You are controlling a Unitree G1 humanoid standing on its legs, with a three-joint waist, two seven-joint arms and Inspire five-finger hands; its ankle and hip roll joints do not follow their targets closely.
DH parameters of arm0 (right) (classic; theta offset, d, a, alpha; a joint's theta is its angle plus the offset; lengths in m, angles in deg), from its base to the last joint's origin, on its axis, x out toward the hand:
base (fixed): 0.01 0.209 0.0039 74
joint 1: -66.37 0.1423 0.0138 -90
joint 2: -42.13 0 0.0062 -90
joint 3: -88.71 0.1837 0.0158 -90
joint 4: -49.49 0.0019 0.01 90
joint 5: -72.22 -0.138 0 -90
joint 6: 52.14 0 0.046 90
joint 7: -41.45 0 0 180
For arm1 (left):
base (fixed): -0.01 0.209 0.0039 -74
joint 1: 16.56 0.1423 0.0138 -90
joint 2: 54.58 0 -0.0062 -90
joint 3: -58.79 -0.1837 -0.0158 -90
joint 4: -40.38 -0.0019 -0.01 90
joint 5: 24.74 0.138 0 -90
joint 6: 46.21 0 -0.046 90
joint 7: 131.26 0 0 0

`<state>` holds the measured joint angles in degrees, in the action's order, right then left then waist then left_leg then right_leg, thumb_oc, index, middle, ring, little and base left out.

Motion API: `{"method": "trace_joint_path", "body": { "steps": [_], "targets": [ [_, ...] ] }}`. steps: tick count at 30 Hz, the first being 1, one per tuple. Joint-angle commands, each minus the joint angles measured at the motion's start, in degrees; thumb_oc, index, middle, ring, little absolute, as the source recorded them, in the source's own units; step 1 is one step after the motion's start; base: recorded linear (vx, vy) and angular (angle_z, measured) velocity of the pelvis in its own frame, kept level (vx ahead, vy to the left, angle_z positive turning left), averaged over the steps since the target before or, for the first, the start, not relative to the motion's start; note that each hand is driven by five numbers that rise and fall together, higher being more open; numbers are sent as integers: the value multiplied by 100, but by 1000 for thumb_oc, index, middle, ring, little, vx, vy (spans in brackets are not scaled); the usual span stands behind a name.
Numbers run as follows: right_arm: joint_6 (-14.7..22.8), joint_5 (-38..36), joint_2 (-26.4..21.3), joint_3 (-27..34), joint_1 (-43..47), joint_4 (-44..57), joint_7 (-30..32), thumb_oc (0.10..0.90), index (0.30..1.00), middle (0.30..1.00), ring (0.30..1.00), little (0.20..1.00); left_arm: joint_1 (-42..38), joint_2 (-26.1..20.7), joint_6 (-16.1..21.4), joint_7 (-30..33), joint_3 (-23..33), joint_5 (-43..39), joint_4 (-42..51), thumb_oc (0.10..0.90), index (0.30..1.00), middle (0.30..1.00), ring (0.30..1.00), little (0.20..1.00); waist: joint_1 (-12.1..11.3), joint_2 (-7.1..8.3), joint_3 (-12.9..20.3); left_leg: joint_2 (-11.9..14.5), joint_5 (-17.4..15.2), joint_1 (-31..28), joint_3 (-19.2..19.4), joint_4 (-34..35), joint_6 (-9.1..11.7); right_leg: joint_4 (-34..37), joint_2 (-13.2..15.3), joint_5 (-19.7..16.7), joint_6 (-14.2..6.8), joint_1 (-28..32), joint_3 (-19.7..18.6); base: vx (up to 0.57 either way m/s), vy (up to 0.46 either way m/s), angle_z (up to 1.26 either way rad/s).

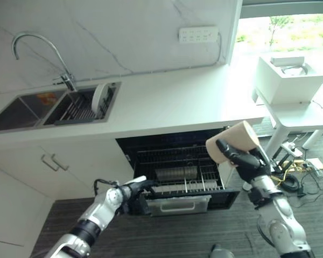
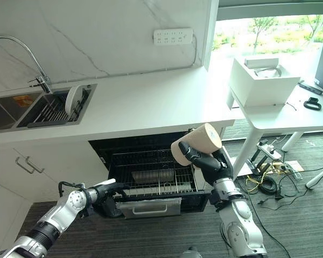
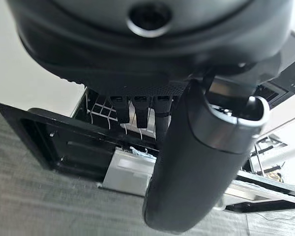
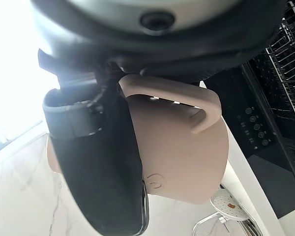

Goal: Place the dishes in the dishwasher.

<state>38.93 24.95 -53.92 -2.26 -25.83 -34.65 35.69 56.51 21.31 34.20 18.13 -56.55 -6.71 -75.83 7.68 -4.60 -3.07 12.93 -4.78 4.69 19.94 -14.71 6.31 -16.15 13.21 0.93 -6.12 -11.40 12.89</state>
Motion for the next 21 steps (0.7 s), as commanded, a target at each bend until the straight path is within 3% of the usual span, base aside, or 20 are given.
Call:
{"method": "trace_joint_path", "body": {
  "steps": [1, 6, 14, 17, 21],
  "targets": [
    [267, 109, -160, 289, 738, 797, -363, 400, 300, 300, 300, 300, 655, 245, -424, -1948, -676, -652, -12, 800, 900, 900, 900, 900, 179, 85, -197, 307, -635, -229, -290, -248, 3, -104, 84, 595, -450, 274, -279, 72, 39, -2],
    [-8, 108, -610, 396, 913, 758, -427, 400, 300, 300, 300, 300, 851, 81, -768, -2958, -799, -719, 340, 800, 900, 900, 900, 900, 188, -6, -441, 251, -584, 17, -378, -248, 36, -104, 138, 496, -449, 6, -295, -28, 89, -1],
    [-349, 318, -1203, 469, 1376, 453, -586, 400, 300, 300, 300, 300, 847, -41, -1025, -3821, -913, -627, 751, 800, 900, 900, 900, 900, 119, -122, -755, 193, -477, 344, -464, -248, 69, -104, 262, 384, -439, -289, -249, -85, 77, 3],
    [-588, 619, -1340, 450, 1455, 365, -710, 400, 300, 300, 300, 300, 919, -43, -1049, -3676, -868, -784, 872, 800, 900, 900, 900, 900, 96, -123, -827, 190, -489, 328, -458, -248, 72, -104, 310, 412, -471, -246, -241, 2, 42, 2],
    [-843, 897, -1546, 446, 1645, 251, -750, 400, 300, 300, 300, 300, 862, -97, -1008, -3033, -777, -988, 996, 800, 900, 900, 900, 900, 47, -95, -934, 200, -437, 399, -503, -248, 104, -104, 340, 381, -477, -284, -223, -30, 3, 2]
  ]
}}
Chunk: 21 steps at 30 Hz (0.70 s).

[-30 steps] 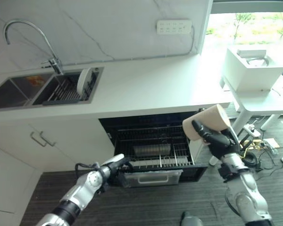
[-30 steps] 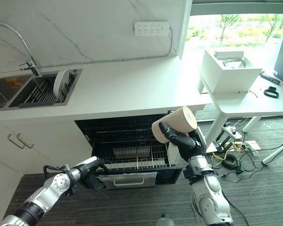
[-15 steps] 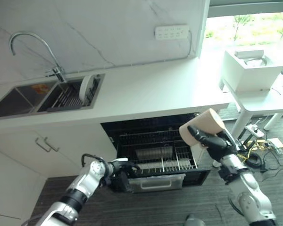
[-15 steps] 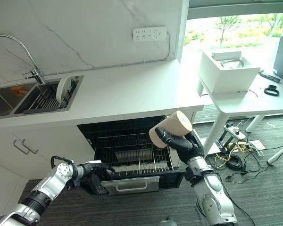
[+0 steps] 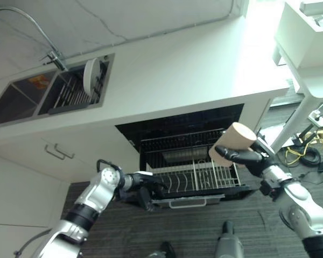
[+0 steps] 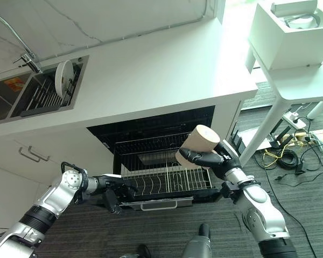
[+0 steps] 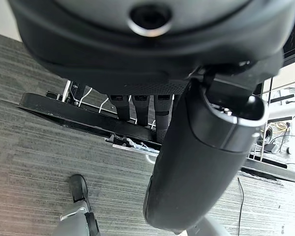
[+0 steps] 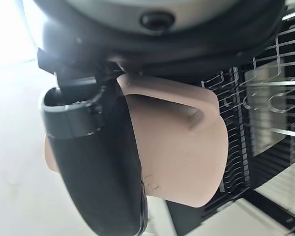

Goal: Place the dishes in the dishwasher.

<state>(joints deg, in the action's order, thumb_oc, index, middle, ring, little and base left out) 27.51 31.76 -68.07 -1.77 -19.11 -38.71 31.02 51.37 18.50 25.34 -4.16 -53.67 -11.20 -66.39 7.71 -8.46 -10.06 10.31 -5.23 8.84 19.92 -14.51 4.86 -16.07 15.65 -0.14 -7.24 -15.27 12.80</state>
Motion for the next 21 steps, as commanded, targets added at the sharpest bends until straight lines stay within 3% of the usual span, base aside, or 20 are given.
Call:
{"method": "trace_joint_path", "body": {
  "steps": [1, 5, 6, 7, 10, 14, 21],
  "targets": [
    [243, 324, -217, 369, 1095, 602, -241, 400, 300, 300, 300, 300, 1310, 129, -106, -399, -958, -834, 157, 800, 900, 900, 900, 900, 11, 310, -305, 466, -335, 70, -537, -268, 258, -112, 98, 438, -347, 32, -210, -133, -1, 5],
    [59, 500, -496, 264, 1625, 314, -28, 400, 300, 300, 300, 300, 966, -111, -285, 442, -567, -1816, 571, 800, 900, 900, 900, 900, -126, 365, -630, 436, -278, 285, -684, -268, 279, -112, 127, 377, -347, -119, -197, -173, -31, 10],
    [29, 648, -599, 144, 1922, 64, 41, 400, 300, 300, 300, 300, 699, -275, -168, 1105, -353, -2335, 652, 800, 900, 900, 900, 900, -202, 403, -800, 423, -248, 393, -763, -268, 271, -112, 141, 337, -341, -189, -179, -245, -207, 14],
    [58, 828, -668, 34, 2164, -238, 223, 400, 300, 300, 300, 300, 379, -563, 422, 2298, 178, -3175, 626, 800, 900, 900, 900, 900, -328, 507, -966, 413, -199, 492, -846, -268, 233, -112, 139, 297, -348, -210, -120, -192, -210, 20],
    [-27, 984, -678, 12, 2271, -381, 367, 400, 300, 300, 300, 300, 321, -627, 1008, 3126, 564, -3520, 601, 800, 900, 900, 900, 900, -443, 594, -1017, 412, -160, 560, -910, -268, 210, -112, 131, 287, -351, -215, -67, -47, -154, 25],
    [-208, 1200, -801, -9, 2613, -777, 568, 400, 300, 300, 300, 300, 344, -537, 1442, 3623, 828, -3610, 662, 800, 900, 900, 900, 900, -627, 651, -1068, 430, -123, 654, -1007, -268, 219, -112, 107, 295, -339, -226, 28, -21, -108, 10],
    [-739, 1159, -1160, -271, 3251, -1756, 657, 400, 300, 300, 300, 300, 275, -577, 1407, 3636, 789, -3674, 798, 800, 900, 900, 900, 900, -854, 712, -1125, 422, -106, 696, -1097, -268, 217, -112, 99, 306, -334, -197, 115, -1, -64, 2]
  ]
}}
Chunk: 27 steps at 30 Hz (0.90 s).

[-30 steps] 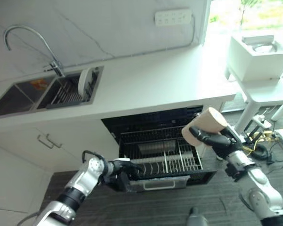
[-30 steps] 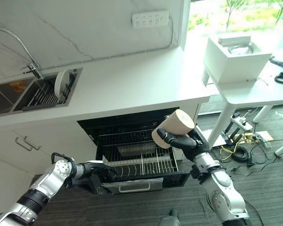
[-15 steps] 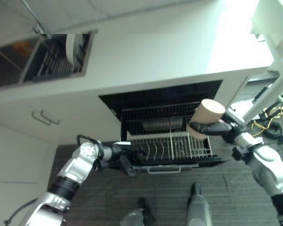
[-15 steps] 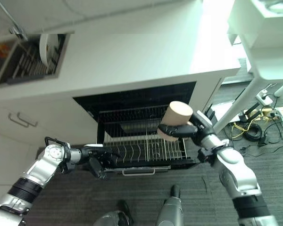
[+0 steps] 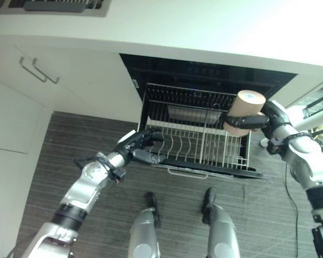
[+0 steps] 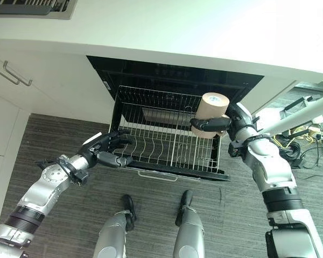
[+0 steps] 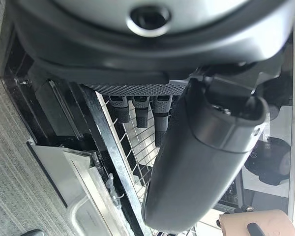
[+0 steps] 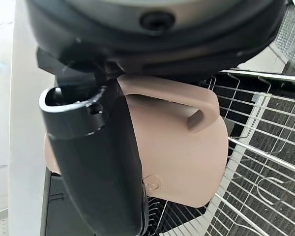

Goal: Place the dishes in the dishwasher.

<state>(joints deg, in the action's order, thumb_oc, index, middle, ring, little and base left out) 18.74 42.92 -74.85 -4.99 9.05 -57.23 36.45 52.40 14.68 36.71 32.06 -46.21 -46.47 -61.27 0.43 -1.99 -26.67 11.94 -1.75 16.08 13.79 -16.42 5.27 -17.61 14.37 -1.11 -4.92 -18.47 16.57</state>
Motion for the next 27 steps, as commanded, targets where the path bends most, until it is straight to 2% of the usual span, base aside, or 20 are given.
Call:
{"method": "trace_joint_path", "body": {
  "steps": [1, 10, 12, 17, 18, 19, 22, 27],
  "targets": [
    [120, 62, -495, 27, 465, 42, 129, 400, 300, 300, 300, 300, 169, -204, 258, 9, 47, -167, 301, 800, 900, 900, 900, 900, -135, 67, 530, 256, -453, -26, -489, -76, 173, 42, 229, 401, -565, 123, -261, 11, -39, 1],
    [-409, 84, -752, -643, 1257, -1589, 140, 400, 300, 300, 300, 300, -82, -423, 153, -128, -158, -548, 422, 800, 900, 900, 900, 900, -357, 77, 426, 220, -429, -21, -551, -76, 167, 42, 246, 400, -539, 175, -175, 4, -20, 3],
    [-430, -75, -693, -865, 1510, -2148, 58, 400, 300, 300, 300, 300, -227, -484, 164, -176, -216, -718, 468, 800, 900, 900, 900, 900, -434, 48, 380, 199, -413, 2, -575, -76, 168, 42, 278, 385, -541, 171, -131, -33, -21, 5],
    [-492, -138, -568, -1111, 1785, -2587, 36, 400, 300, 300, 300, 300, -409, -513, 280, -121, -259, -890, 528, 800, 900, 900, 900, 900, -494, -2, 329, 174, -400, 19, -595, -76, 163, 42, 312, 375, -529, 163, -86, -5, -2, 1],
    [-600, -149, -518, -1213, 1937, -2777, 23, 400, 300, 300, 300, 300, -515, -528, 358, -58, -269, -979, 565, 800, 900, 900, 900, 900, -513, -30, 309, 152, -397, 36, -608, -76, 160, 42, 318, 371, -519, 144, -82, -18, 32, 2],
    [-611, -72, -497, -1241, 2012, -2952, 112, 800, 900, 900, 900, 900, -568, -509, 403, -26, -259, -1026, 626, 800, 900, 900, 900, 900, -526, -57, 287, 135, -395, 48, -627, -76, 154, 42, 320, 370, -512, 136, -78, -15, 33, 5],
    [-567, 83, -471, -1294, 2145, -3137, 98, 800, 900, 900, 900, 900, -635, -517, 461, -8, -244, -1091, 725, 800, 900, 900, 900, 900, -547, -93, 264, 116, -398, 66, -639, -76, 148, 42, 325, 369, -502, 126, -64, -11, 25, 8],
    [-690, -87, -501, -1265, 2138, -3029, 183, 800, 900, 900, 900, 900, -593, -554, 504, -15, -168, -1105, 930, 800, 900, 900, 900, 900, -551, -111, 239, 93, -408, 71, -653, -76, 139, 42, 331, 362, -498, 127, -43, -3, 8, 1]
  ]
}}
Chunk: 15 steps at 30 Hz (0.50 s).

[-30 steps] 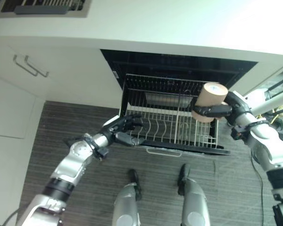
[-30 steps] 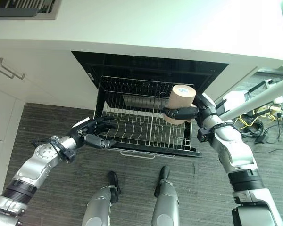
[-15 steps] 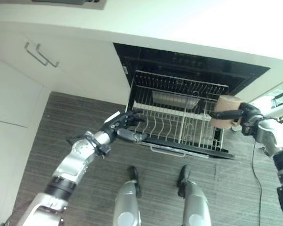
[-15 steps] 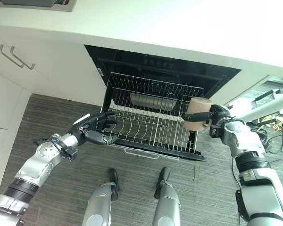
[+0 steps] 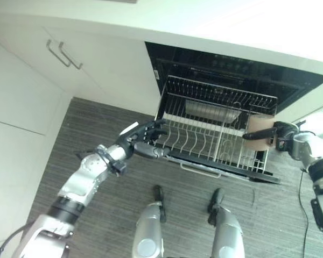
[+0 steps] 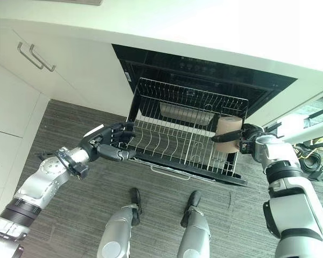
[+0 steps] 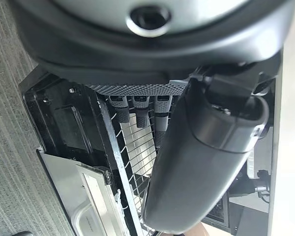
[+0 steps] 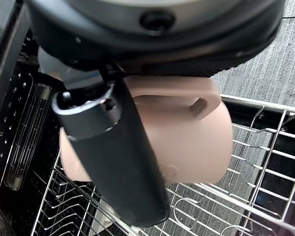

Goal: Place the dishes in the dishwasher.

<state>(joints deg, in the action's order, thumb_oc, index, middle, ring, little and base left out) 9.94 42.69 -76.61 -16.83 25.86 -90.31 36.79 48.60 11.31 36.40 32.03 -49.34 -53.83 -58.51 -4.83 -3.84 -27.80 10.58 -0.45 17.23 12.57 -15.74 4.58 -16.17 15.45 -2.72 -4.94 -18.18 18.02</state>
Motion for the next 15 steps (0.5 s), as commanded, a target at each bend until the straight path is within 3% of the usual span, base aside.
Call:
{"method": "trace_joint_path", "body": {
  "steps": [1, 7, 13, 15],
  "targets": [
    [158, 62, -377, -88, 454, 333, 131, 800, 900, 900, 900, 900, -178, -250, 545, -17, 159, -376, 722, 800, 900, 900, 900, 900, -24, 81, 357, 226, -559, -54, -523, -145, 202, -102, 221, 524, -502, 101, -180, -4, 12, 6],
    [-41, 362, -574, -144, 505, 501, -10, 800, 900, 900, 900, 900, -70, -282, 502, 8, 197, -347, 860, 800, 900, 900, 900, 900, -10, 114, 368, 231, -573, -85, -498, -145, 189, -102, 212, 514, -514, 105, -193, 0, 4, 2],
    [172, 857, -917, -183, 500, 1070, -122, 800, 900, 900, 900, 900, 115, -429, 571, -26, 273, -365, 931, 800, 900, 900, 900, 900, 35, 169, 389, 269, -589, -172, -455, -145, 195, -102, 194, 523, -523, 176, -200, 10, 4, 0],
    [-69, 592, -998, -77, 449, 1317, -79, 800, 900, 900, 900, 900, 196, -459, 562, -37, 331, -378, 994, 800, 900, 900, 900, 900, 54, 187, 400, 274, -603, -193, -443, -145, 189, -102, 178, 533, -525, 188, -210, 0, 0, 0]
  ]
}}
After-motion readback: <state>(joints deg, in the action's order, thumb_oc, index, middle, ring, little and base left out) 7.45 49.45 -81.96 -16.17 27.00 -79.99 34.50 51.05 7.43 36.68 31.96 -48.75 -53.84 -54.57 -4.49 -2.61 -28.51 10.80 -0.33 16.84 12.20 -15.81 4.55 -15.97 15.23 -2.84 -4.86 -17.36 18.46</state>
